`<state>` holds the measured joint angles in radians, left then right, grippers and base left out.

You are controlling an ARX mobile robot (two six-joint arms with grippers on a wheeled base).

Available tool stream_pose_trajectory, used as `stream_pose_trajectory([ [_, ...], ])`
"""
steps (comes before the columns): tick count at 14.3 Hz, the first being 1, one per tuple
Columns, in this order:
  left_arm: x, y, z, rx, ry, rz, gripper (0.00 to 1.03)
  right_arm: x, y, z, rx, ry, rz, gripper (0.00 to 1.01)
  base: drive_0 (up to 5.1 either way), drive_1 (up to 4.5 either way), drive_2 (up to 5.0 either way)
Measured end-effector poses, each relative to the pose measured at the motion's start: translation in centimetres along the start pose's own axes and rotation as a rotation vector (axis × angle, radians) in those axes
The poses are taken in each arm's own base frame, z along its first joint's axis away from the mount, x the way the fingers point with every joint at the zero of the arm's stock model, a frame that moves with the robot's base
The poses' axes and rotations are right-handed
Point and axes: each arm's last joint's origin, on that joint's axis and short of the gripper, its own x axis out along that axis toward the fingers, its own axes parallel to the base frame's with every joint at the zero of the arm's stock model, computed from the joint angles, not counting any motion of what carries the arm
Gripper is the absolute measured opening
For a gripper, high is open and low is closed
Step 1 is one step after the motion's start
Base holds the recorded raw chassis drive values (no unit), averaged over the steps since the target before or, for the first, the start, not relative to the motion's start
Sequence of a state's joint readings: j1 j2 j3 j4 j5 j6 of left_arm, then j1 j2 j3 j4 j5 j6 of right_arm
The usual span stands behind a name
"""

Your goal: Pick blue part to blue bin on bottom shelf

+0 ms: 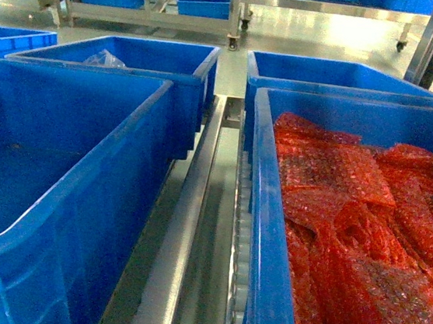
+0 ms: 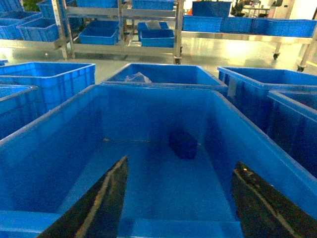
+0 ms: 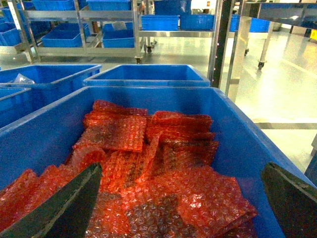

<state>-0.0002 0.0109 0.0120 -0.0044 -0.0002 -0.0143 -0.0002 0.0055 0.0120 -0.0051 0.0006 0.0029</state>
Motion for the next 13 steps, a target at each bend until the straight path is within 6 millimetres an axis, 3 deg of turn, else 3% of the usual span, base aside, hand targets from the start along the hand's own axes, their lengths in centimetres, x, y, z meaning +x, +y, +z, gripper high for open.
stream_pose_trajectory([
  [2,0.00,0.00,0.00,0.001,0.000,0.000,0.97,0.00,0.00,0.00,0.000,0.000,0.000,0.98,0.0,0.00,0.0],
  [13,0.00,0.00,0.00,0.001,0.000,0.000,0.98,0.00,0.00,0.00,0.000,0.000,0.000,0.98,0.0,0.00,0.0],
])
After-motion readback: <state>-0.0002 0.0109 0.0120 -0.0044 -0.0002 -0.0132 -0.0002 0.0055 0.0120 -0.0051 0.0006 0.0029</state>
